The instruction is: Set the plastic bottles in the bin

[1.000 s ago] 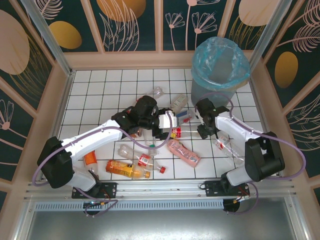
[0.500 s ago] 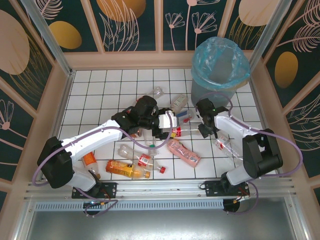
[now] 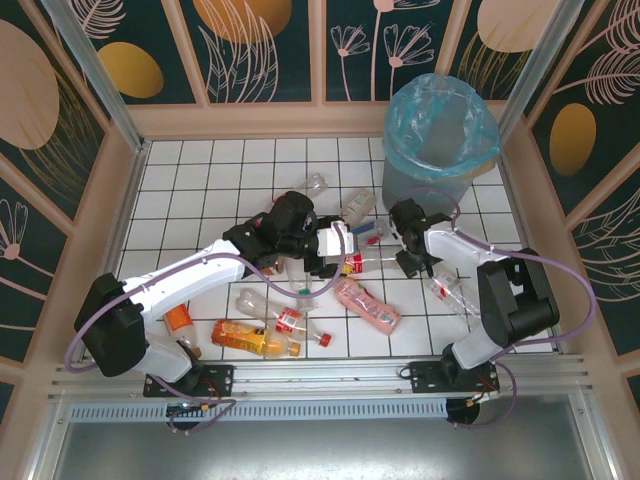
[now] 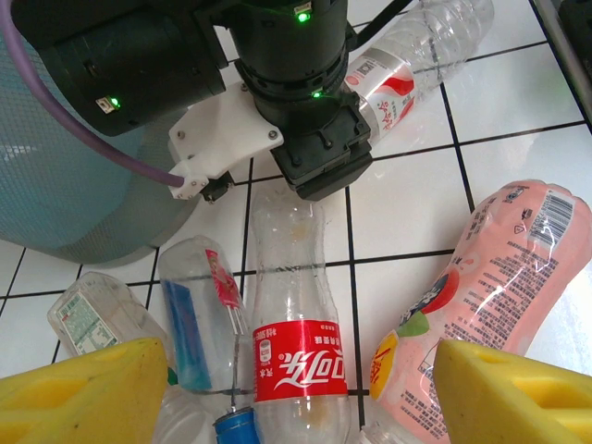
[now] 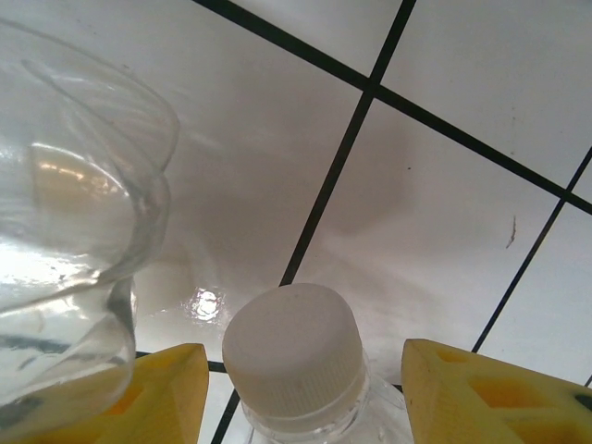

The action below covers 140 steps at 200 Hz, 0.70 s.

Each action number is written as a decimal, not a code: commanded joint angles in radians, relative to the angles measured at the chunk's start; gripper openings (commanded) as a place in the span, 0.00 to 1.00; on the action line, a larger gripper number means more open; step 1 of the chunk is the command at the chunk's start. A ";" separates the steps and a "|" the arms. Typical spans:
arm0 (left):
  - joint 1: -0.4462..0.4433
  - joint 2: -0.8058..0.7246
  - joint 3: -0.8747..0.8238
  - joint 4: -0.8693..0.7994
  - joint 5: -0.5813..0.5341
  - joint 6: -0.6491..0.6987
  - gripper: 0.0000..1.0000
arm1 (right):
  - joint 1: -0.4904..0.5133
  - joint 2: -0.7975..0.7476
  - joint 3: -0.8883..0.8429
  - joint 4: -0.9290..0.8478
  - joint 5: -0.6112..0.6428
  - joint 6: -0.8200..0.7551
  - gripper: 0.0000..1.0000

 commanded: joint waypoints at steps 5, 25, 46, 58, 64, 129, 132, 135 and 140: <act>-0.009 -0.011 -0.007 -0.013 0.003 -0.002 0.76 | -0.004 0.017 0.000 0.003 0.009 -0.001 0.58; -0.011 -0.009 -0.007 -0.012 0.003 -0.004 0.76 | -0.005 0.017 0.001 0.004 0.009 -0.001 0.56; -0.015 -0.005 -0.005 -0.009 0.002 -0.007 0.75 | -0.004 0.017 -0.003 0.012 0.013 -0.006 0.55; -0.015 -0.001 -0.002 -0.009 0.003 -0.009 0.75 | -0.004 0.024 -0.002 0.014 0.012 -0.006 0.55; -0.015 -0.001 -0.002 -0.009 0.003 -0.010 0.75 | -0.003 0.028 -0.002 0.016 0.014 -0.005 0.55; -0.017 0.000 -0.005 -0.006 -0.001 -0.010 0.75 | -0.004 0.039 0.004 0.020 0.019 -0.004 0.52; -0.017 0.000 -0.005 -0.006 -0.002 -0.007 0.75 | -0.004 0.038 0.004 0.020 0.019 -0.003 0.52; -0.017 0.001 -0.005 -0.005 -0.002 -0.008 0.75 | -0.004 0.037 0.004 0.017 0.020 -0.003 0.51; -0.017 0.001 -0.005 -0.004 -0.002 -0.007 0.75 | -0.004 0.034 0.005 0.015 0.023 -0.003 0.51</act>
